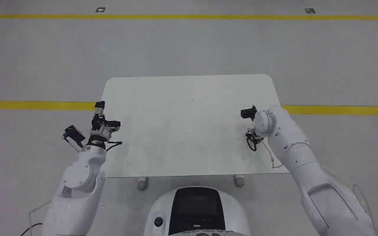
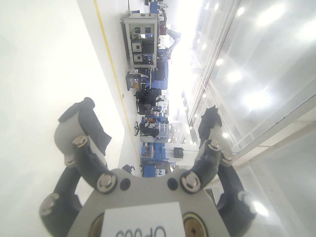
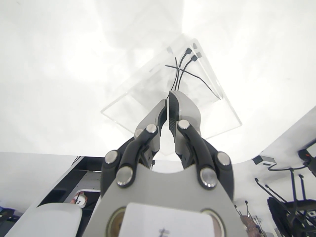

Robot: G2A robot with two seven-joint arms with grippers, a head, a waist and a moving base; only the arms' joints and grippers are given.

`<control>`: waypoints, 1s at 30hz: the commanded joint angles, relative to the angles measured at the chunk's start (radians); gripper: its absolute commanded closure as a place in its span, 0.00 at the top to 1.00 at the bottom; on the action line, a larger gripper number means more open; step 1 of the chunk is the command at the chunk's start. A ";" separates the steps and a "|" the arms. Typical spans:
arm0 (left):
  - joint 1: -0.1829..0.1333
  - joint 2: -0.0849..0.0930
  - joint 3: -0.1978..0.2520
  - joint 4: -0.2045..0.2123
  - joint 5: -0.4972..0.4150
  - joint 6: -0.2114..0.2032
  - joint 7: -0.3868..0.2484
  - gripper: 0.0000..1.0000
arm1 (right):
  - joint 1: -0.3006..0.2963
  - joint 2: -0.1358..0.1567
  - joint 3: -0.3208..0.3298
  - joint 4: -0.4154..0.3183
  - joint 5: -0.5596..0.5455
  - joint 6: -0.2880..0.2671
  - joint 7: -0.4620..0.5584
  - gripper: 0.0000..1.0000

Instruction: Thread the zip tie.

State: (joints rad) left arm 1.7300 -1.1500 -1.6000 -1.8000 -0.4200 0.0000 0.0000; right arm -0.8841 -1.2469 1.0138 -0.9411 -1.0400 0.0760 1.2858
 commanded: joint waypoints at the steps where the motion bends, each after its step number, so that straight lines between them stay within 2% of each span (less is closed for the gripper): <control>1: 0.000 0.000 0.000 0.000 0.000 0.000 0.000 1.00 | 0.003 -0.002 -0.002 0.005 0.000 0.003 -0.002 0.11; 30: 0.000 0.000 0.000 0.000 0.000 0.000 0.000 1.00 | -0.005 -0.002 0.004 -0.008 -0.024 0.013 -0.001 0.13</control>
State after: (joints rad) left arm 1.7300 -1.1500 -1.6000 -1.8000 -0.4200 0.0000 0.0000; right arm -0.8902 -1.2485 1.0183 -0.9508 -1.0635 0.0887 1.2848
